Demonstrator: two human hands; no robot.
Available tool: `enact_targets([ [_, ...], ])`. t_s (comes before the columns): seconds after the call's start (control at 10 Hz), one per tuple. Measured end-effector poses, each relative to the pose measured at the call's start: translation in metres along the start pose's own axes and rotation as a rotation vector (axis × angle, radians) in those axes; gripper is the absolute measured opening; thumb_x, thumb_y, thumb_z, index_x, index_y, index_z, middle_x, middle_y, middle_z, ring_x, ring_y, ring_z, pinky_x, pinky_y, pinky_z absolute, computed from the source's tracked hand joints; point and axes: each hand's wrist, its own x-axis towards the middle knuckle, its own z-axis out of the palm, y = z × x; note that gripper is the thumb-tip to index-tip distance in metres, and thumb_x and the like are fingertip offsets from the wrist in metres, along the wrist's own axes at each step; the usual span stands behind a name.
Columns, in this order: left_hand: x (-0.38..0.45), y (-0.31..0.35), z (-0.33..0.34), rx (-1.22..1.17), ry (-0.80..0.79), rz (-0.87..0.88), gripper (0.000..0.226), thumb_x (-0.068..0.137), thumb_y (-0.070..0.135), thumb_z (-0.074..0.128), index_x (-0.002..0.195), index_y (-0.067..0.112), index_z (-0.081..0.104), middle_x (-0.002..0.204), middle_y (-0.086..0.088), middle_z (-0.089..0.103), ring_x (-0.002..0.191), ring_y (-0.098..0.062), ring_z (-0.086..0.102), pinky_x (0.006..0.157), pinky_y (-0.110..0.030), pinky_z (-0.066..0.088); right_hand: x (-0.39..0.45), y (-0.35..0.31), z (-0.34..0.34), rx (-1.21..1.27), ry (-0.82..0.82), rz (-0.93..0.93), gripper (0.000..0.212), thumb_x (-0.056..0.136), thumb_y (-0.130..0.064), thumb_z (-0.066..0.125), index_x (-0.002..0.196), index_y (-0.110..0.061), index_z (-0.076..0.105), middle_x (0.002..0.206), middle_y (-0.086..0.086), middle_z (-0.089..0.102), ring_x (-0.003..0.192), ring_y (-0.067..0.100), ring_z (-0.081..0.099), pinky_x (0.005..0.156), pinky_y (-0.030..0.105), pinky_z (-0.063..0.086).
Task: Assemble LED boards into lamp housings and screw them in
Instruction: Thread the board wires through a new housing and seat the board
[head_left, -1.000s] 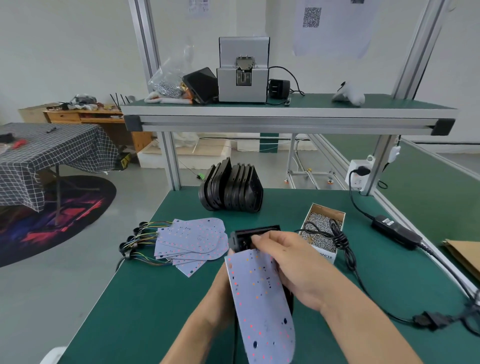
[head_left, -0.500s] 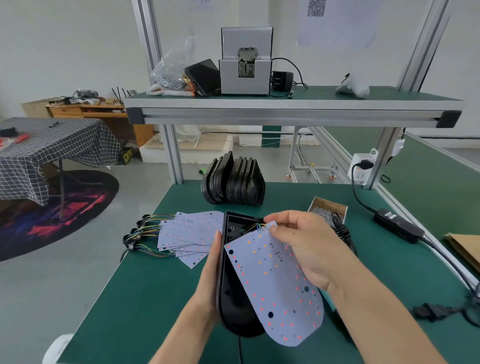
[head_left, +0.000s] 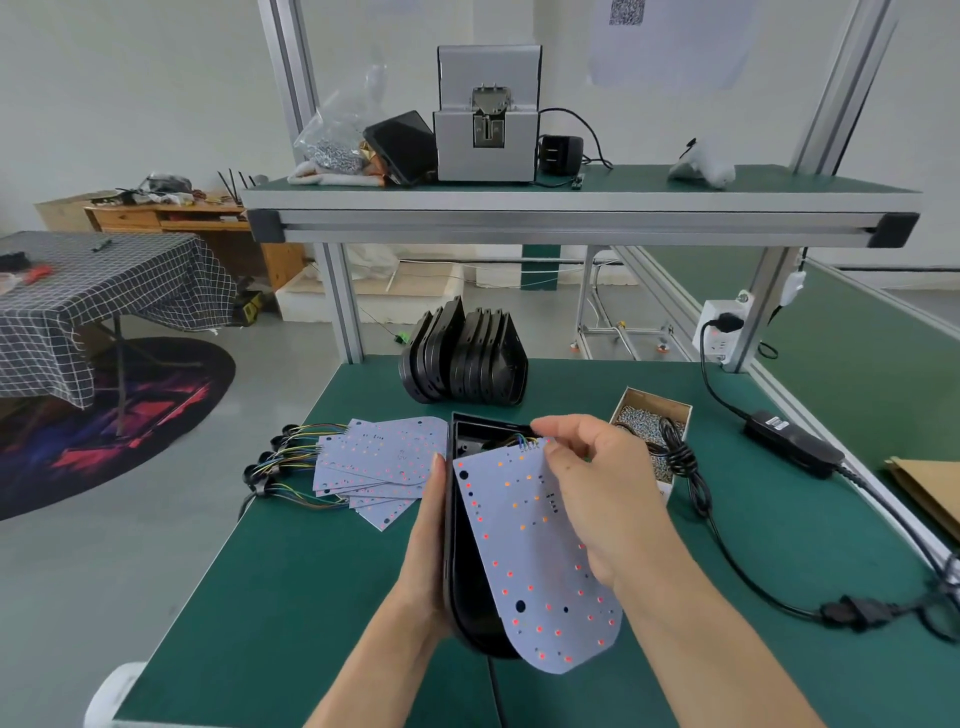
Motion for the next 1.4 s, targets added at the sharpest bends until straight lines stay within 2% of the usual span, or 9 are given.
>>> enact_targets([
  [0.2,-0.001,-0.001,-0.01,-0.025,-0.001,-0.05,0.08,0.074,0.079,0.072,0.126,0.018,0.075,0.131,-0.011,0.071,0.119,-0.028,0.07,0.09,-0.038,0.058,-0.015,0.006,0.003,-0.255,-0.128,-0.041,0.038,0.098,-0.013,0.057,0.127,-0.036,0.064,0.12,-0.007,0.064,0.099,0.012,0.061,0.092,0.034,0.052],
  [0.3,0.0,0.0,-0.011,-0.048,-0.026,-0.094,0.076,0.087,0.079,0.058,0.135,0.02,0.069,0.139,-0.009,0.067,0.127,-0.028,0.064,0.097,-0.04,0.055,-0.013,-0.003,-0.001,-0.504,-0.246,-0.094,0.044,0.098,-0.023,0.058,0.141,-0.031,0.056,0.128,-0.006,0.05,0.113,0.016,0.055,0.097,0.033,0.047],
  [0.5,0.006,0.009,-0.016,-0.081,-0.053,-0.148,0.079,0.094,0.078,0.05,0.145,0.018,0.061,0.144,-0.011,0.062,0.132,-0.031,0.06,0.105,-0.044,0.049,0.004,-0.036,-0.012,-0.868,-0.484,-0.149,0.063,0.094,-0.051,0.065,0.145,-0.015,0.053,0.137,0.0,0.059,0.125,0.022,0.057,0.097,0.033,0.045],
  [0.7,0.01,0.008,-0.015,-0.011,-0.058,-0.137,0.086,0.097,0.078,0.041,0.154,0.013,0.048,0.153,-0.019,0.051,0.141,-0.037,0.049,0.115,-0.05,0.036,-0.002,-0.036,-0.034,-0.808,-0.607,-0.191,0.092,0.079,-0.068,0.075,0.154,-0.025,0.043,0.151,-0.009,0.048,0.134,0.008,0.05,0.11,0.036,0.045],
  [0.9,0.01,0.004,-0.017,-0.023,0.153,-0.076,0.092,0.086,0.081,0.057,0.151,0.017,0.048,0.126,-0.002,0.071,0.111,-0.022,0.069,0.101,-0.038,0.05,-0.025,-0.016,-0.067,-0.861,-0.833,-0.375,0.104,0.07,-0.077,0.072,0.153,-0.068,0.01,0.155,-0.053,-0.006,0.139,-0.03,0.001,0.116,0.013,0.018],
  [1.0,0.008,0.007,0.005,-0.031,0.126,-0.132,0.102,0.069,0.092,0.063,0.15,0.035,0.041,0.115,0.021,0.06,0.089,0.003,0.06,0.082,-0.018,0.049,-0.032,-0.015,-0.077,-1.039,-0.884,-0.531,0.119,0.067,-0.081,0.072,0.15,-0.069,-0.012,0.156,-0.043,-0.029,0.145,-0.018,-0.022,0.119,0.027,0.009],
  [1.2,0.009,0.01,-0.011,-0.07,-0.097,-0.204,0.094,0.091,0.081,0.05,0.154,0.011,0.048,0.145,-0.016,0.059,0.136,-0.035,0.054,0.115,-0.049,0.036,-0.028,-0.01,-0.058,-1.324,-0.859,-0.851,0.119,0.078,-0.075,0.067,0.159,-0.047,-0.016,0.163,-0.012,-0.04,0.148,0.008,-0.04,0.126,0.038,-0.011],
  [1.3,0.003,0.01,-0.005,0.023,-0.087,-0.138,0.086,0.097,0.077,0.044,0.155,0.013,0.046,0.153,-0.014,0.053,0.144,-0.032,0.047,0.123,-0.047,0.027,-0.028,-0.013,-0.05,-1.336,-0.826,-0.863,0.129,0.07,-0.077,0.07,0.162,-0.041,-0.014,0.168,0.0,-0.032,0.152,0.015,-0.035,0.127,0.043,-0.015],
  [1.4,0.001,0.015,0.004,0.0,-0.042,-0.164,0.083,0.091,0.077,0.056,0.15,0.018,0.055,0.156,-0.013,0.05,0.144,-0.03,0.048,0.12,-0.047,0.038,-0.03,-0.016,-0.046,-1.35,-0.81,-0.844,0.148,0.058,-0.082,0.073,0.16,-0.036,-0.023,0.167,0.008,-0.033,0.153,0.02,-0.034,0.12,0.047,-0.02],
])
